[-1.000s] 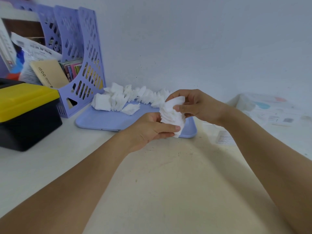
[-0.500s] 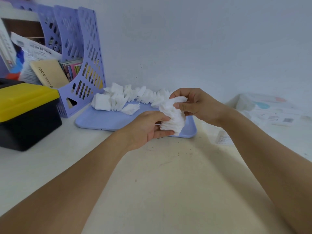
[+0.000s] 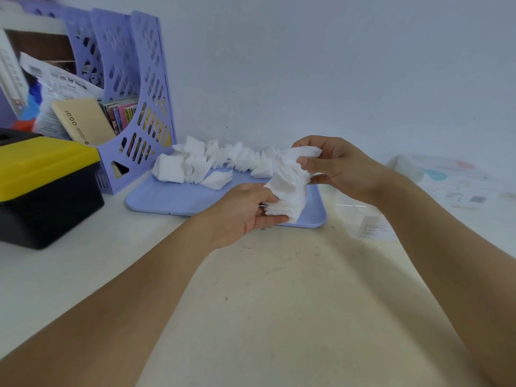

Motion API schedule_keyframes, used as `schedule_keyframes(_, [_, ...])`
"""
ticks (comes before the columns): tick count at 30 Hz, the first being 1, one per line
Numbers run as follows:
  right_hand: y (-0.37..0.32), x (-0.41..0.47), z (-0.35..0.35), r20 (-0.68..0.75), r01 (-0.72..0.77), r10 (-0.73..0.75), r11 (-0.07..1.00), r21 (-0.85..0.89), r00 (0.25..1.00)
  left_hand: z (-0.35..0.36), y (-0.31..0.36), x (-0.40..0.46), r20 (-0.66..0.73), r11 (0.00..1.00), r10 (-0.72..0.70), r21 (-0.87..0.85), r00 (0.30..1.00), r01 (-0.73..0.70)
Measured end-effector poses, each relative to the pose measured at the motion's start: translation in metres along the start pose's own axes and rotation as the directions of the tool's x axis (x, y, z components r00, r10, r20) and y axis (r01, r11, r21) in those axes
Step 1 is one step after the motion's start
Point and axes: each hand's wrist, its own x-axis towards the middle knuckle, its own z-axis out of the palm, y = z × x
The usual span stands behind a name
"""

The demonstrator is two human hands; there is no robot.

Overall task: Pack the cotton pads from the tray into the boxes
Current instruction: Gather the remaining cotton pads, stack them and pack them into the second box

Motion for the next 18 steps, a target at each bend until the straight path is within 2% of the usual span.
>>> schedule_keyframes(7, [-0.004,0.0,0.003,0.057,0.0,0.009,0.986,-0.164,0.998,-0.001,-0.002,0.0,0.049,0.996,0.031,0.076,0.998,-0.035])
schedule_keyframes(18, [0.011,0.006,0.012,0.015,-0.025,0.028,0.985,-0.173,1.0,-0.001,-0.003,-0.001,0.079,0.985,0.042,0.164,0.996,-0.055])
